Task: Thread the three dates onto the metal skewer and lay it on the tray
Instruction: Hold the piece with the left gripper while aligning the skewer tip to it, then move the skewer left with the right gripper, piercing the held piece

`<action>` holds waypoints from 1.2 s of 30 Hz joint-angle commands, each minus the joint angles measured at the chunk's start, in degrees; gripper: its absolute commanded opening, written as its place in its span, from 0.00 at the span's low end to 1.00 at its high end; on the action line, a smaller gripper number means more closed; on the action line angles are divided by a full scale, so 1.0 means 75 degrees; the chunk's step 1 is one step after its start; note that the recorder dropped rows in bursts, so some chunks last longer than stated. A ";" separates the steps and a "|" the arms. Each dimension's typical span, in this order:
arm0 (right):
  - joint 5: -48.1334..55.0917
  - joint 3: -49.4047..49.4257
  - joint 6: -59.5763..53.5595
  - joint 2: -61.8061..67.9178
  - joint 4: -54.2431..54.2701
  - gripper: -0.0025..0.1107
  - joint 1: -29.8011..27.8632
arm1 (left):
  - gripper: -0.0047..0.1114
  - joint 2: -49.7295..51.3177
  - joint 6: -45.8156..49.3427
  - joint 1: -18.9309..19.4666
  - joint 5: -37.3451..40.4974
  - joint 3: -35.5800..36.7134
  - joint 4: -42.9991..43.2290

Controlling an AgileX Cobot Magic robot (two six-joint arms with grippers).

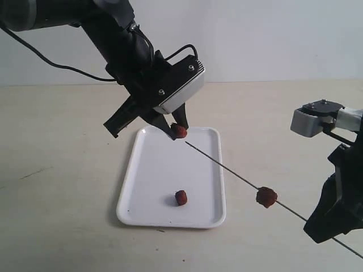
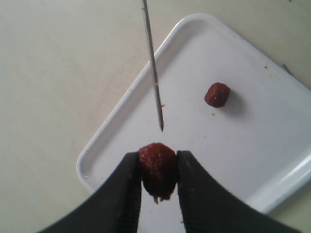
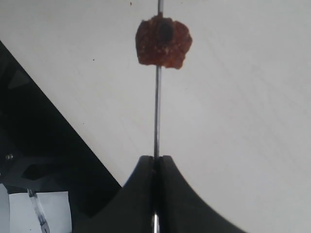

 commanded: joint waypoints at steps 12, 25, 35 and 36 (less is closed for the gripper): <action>-0.0239 -0.0127 -0.0028 -0.0049 0.0154 0.02 0.0026 | 0.27 -0.0128 -0.0013 0.0009 0.0115 0.0012 -0.0030; -0.0259 -0.0160 -0.0028 -0.0035 0.0214 0.02 0.0026 | 0.27 -0.0128 -0.0013 0.0009 0.0085 0.0012 -0.0061; -0.0259 -0.0160 -0.0209 -0.0035 0.0392 0.02 0.0026 | 0.27 -0.0128 -0.0013 0.0009 0.0084 0.0012 -0.0143; -0.0259 -0.0160 -0.0323 -0.0021 0.0509 0.02 0.0026 | 0.27 -0.0128 -0.0013 0.0009 0.0065 0.0012 -0.0155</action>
